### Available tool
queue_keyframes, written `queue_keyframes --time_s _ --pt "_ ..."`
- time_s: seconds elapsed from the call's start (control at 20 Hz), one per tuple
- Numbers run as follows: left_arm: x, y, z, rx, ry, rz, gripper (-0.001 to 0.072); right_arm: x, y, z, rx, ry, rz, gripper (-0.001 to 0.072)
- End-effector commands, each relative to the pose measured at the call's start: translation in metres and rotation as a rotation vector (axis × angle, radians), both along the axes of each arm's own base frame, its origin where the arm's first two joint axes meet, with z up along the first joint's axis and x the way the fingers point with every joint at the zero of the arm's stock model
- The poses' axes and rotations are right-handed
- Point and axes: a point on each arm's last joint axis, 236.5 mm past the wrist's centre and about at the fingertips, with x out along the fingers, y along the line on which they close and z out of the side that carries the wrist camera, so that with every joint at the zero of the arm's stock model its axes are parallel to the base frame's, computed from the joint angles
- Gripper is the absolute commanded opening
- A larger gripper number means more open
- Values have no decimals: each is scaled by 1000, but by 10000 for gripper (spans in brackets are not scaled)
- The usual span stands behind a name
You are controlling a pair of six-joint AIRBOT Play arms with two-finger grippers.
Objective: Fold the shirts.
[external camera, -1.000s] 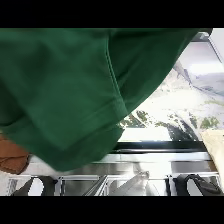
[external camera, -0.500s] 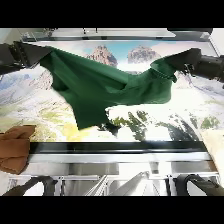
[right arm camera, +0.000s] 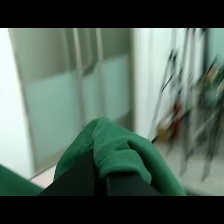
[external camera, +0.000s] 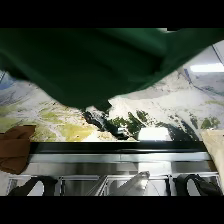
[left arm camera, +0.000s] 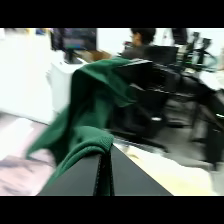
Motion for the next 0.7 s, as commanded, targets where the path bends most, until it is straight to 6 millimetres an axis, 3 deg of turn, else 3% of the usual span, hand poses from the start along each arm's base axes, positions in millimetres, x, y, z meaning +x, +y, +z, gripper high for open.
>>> queue_keyframes --time_s 0.0,0.05,0.15,0.25,0.3,0.4,0.55,0.6,0.65 --pt "-38 -2 37 30 -157 276 22 -72 -9 48 -57 -262 -193 34" --pt "-30 4 38 20 -132 318 22 -70 -8 46 -57 -249 -182 34" --pt "2 21 24 28 -24 330 22 -31 -15 25 26 -89 -123 33" --pt "55 46 -6 -5 154 292 22 30 -25 -22 108 158 -60 33" --pt "84 53 -30 -20 248 263 22 63 -27 -54 138 290 -19 33" --pt "153 54 -103 11 429 223 21 124 -26 -126 190 509 36 33" --pt "253 48 -256 117 720 281 19 203 -8 -254 217 793 63 34" --pt "279 48 -309 142 822 305 90 224 -1 -297 219 878 59 34" --pt "300 50 -358 166 912 322 353 241 5 -341 220 957 46 99"
